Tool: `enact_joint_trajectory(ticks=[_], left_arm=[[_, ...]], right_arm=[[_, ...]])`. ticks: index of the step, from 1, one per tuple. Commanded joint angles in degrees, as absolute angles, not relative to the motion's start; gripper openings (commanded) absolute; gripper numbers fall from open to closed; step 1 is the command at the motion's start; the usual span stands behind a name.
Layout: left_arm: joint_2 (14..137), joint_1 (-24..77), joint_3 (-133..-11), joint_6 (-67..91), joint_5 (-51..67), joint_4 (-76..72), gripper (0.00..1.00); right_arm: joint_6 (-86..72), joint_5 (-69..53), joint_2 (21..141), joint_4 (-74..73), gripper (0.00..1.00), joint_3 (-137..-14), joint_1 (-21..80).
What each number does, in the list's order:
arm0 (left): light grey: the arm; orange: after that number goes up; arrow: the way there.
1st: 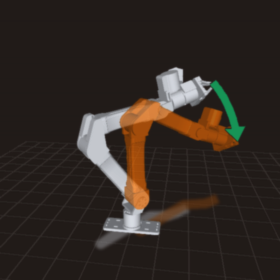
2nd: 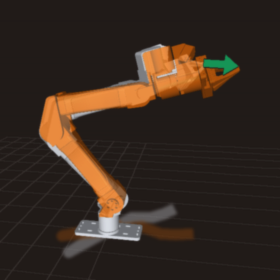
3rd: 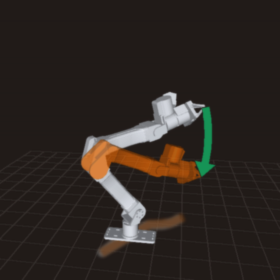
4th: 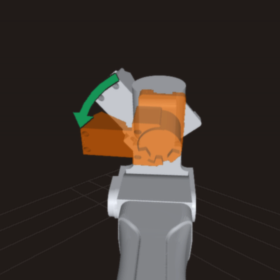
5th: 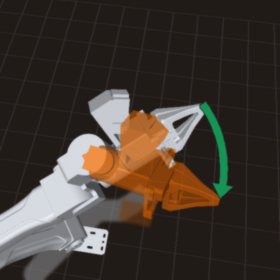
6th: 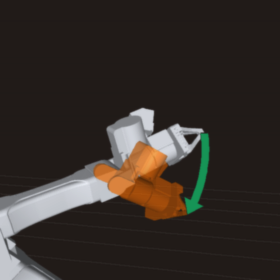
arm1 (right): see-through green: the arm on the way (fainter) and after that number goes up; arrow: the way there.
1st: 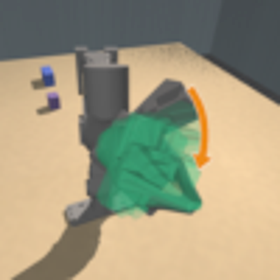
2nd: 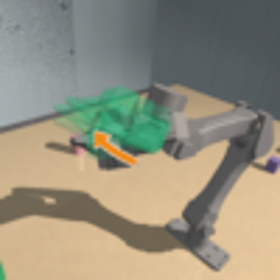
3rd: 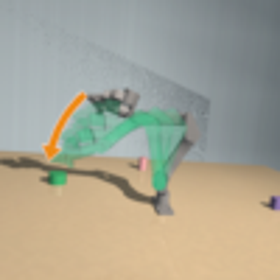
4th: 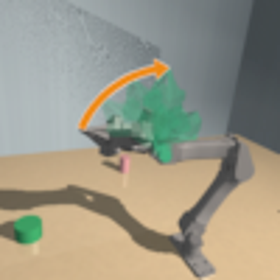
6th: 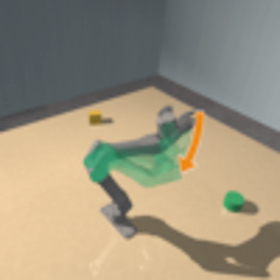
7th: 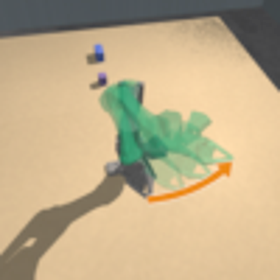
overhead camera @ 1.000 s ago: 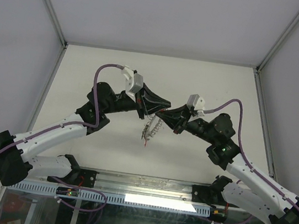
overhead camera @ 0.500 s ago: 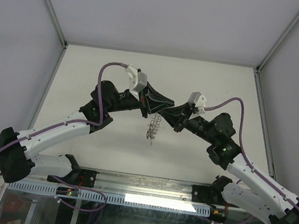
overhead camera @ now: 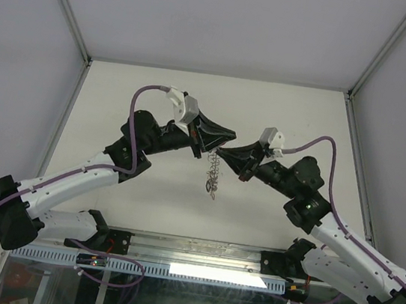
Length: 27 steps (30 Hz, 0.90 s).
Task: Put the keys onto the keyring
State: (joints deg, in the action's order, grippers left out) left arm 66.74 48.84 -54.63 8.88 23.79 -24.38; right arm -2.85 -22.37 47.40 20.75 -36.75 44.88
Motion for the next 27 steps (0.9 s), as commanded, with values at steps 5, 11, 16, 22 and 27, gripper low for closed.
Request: enact_joint_trajectory(ticks=[5, 11, 16, 22, 27], left_arm=[[63.2, 49.4, -57.7, 7.3, 17.7, -24.0, 0.00], [62.3, 49.4, -57.3, 7.3, 15.3, -23.8, 0.00], [61.0, 49.3, -56.7, 6.5, 12.4, -22.9, 0.00], [59.6, 49.2, -56.2, 5.8, 12.2, -22.6, 0.00], [57.8, 49.1, -55.2, 5.7, 12.1, -22.4, 0.00]], right_arm=[[-3.0, -28.7, 44.8, 27.6, 0.00, -37.5, 44.9], [-5.9, -32.6, 44.8, 28.5, 0.00, -38.4, 45.0], [-8.4, -35.8, 44.7, 29.1, 0.00, -38.8, 44.9], [-11.3, -36.7, 44.0, 30.1, 0.00, -38.9, 45.0], [-13.1, -34.6, 43.1, 30.7, 0.00, -38.7, 44.8]])
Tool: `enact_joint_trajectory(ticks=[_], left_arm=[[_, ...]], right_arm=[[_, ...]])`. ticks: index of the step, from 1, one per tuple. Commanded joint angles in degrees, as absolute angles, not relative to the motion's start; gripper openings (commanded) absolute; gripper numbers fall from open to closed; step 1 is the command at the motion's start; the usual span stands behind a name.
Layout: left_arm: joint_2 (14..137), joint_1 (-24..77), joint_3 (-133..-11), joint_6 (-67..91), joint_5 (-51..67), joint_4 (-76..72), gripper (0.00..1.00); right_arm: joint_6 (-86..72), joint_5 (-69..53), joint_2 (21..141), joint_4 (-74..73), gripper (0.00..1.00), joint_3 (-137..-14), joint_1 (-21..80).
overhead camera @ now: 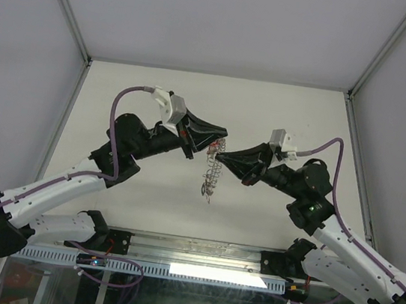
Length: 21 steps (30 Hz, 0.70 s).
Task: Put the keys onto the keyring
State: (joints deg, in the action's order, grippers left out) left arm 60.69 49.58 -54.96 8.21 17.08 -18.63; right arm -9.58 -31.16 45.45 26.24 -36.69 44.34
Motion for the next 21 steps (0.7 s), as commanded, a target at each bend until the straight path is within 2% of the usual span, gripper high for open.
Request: enact_joint_trajectory(ticks=[1, 14, 21], left_arm=[[57.4, 49.1, -54.9, 5.7, 12.1, -22.3, 0.00], [53.8, 49.1, -51.8, 5.7, 12.4, -22.9, 0.00], [54.1, 49.1, -51.3, 5.6, 17.5, -24.6, 0.00]], right_arm=[[-13.4, -34.2, 42.9, 30.9, 0.00, -38.7, 44.9], [-15.9, -31.5, 41.2, 31.8, 0.00, -39.8, 44.8], [-18.3, -29.6, 41.1, 33.0, 0.00, -40.7, 44.9]])
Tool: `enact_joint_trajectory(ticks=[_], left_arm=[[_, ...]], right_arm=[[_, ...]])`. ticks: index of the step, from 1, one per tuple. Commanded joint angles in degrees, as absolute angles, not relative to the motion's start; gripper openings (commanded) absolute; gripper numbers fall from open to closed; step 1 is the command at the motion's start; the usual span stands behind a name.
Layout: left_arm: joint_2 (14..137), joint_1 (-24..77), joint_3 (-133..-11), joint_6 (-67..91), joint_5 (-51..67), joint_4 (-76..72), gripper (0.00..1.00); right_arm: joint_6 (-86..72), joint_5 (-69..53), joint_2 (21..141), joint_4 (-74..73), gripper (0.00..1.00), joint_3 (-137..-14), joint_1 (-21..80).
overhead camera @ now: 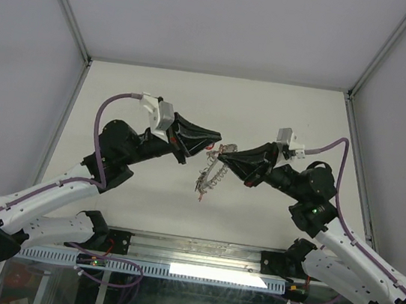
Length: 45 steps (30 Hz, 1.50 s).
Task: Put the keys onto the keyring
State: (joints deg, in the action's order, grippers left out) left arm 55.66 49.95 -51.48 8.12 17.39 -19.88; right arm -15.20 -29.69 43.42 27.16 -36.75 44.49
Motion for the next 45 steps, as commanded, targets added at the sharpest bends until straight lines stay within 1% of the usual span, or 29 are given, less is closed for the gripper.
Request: enact_joint_trajectory(ticks=[1, 10, 19, 32, 45], left_arm=[[54.4, 49.2, -51.3, 5.6, 18.3, -24.7, 0.00], [55.1, 49.1, -50.9, 6.4, 19.6, -25.6, 0.00], [55.9, 49.1, -50.3, 7.7, 22.4, -27.0, 0.00], [55.7, 49.1, -51.8, 6.2, 20.9, -26.4, 0.00], [58.9, 49.2, -56.3, 5.3, 24.4, -26.6, 0.00]], right_arm=[[-18.9, -29.6, 41.3, 34.0, 0.00, -40.5, 44.9], [-23.3, -27.9, 42.0, 40.6, 0.00, -40.2, 44.9], [-24.5, -26.5, 42.0, 42.3, 0.00, -40.2, 44.9], [-22.8, -25.9, 41.6, 39.8, 0.00, -40.3, 44.8], [-21.0, -23.8, 42.4, 35.0, 0.00, -41.0, 44.8]])
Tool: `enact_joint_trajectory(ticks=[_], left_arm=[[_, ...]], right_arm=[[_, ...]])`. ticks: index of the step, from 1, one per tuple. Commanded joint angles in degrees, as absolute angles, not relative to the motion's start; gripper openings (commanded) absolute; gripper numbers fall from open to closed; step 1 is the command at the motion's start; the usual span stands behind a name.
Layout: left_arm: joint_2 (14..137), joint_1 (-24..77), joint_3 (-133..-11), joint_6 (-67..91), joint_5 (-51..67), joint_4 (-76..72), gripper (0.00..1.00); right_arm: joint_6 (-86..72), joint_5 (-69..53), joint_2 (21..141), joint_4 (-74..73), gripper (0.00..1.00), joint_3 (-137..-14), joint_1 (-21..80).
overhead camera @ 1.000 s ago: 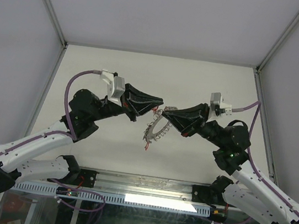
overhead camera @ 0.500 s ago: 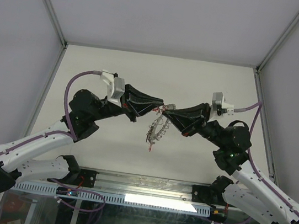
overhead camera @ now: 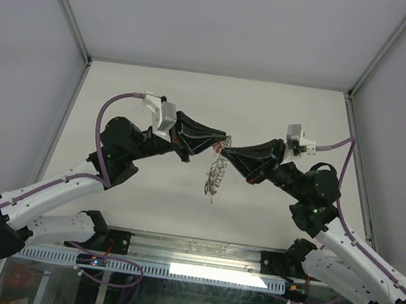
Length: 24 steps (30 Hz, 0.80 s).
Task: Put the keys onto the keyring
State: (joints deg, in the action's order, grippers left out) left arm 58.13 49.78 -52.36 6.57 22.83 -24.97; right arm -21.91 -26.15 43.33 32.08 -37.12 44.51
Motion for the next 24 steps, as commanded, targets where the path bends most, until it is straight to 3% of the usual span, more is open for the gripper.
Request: enact_joint_trajectory(ticks=[1, 18, 21, 24], left_arm=[[59.1, 49.2, -56.6, 5.3, 24.9, -26.7, 0.00], [56.5, 49.2, -53.0, 6.2, 23.6, -26.8, 0.00], [56.5, 49.1, -52.1, 6.8, 23.9, -26.6, 0.06], [56.3, 49.1, -51.8, 6.8, 23.7, -26.0, 0.26]], right_arm=[[-21.0, -23.0, 42.4, 34.8, 0.00, -41.0, 44.9], [-21.1, -12.9, 40.1, 33.3, 0.00, -39.7, 44.9], [-21.0, -13.4, 40.5, 33.1, 0.00, -39.8, 44.8], [-20.6, -13.5, 40.7, 33.0, 0.00, -39.8, 44.9]])
